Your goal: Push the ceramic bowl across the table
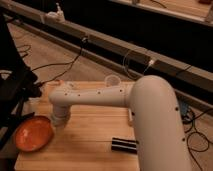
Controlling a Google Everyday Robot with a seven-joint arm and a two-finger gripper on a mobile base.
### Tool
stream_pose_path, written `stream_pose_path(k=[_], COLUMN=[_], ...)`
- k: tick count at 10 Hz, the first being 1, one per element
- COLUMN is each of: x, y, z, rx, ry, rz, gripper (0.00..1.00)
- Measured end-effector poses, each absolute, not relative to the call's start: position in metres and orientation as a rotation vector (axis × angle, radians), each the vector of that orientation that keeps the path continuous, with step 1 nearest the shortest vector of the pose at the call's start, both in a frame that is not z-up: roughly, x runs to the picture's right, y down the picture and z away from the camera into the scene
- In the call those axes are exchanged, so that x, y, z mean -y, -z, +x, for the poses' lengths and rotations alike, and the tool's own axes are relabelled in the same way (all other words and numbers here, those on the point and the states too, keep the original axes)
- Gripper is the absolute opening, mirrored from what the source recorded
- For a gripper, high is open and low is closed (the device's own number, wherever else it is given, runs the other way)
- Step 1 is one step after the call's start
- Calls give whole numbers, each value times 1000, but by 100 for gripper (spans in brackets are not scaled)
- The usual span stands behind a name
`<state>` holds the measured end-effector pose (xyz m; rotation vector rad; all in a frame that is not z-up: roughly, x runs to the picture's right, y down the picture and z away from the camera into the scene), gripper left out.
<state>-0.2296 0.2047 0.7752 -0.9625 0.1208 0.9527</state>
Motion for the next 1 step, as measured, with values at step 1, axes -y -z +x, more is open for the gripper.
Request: stream_pose_path(k=[1], x=[-203], y=[-775], z=[-228], rx=[-120], ry=[-959], rz=[-959], gripper=[4])
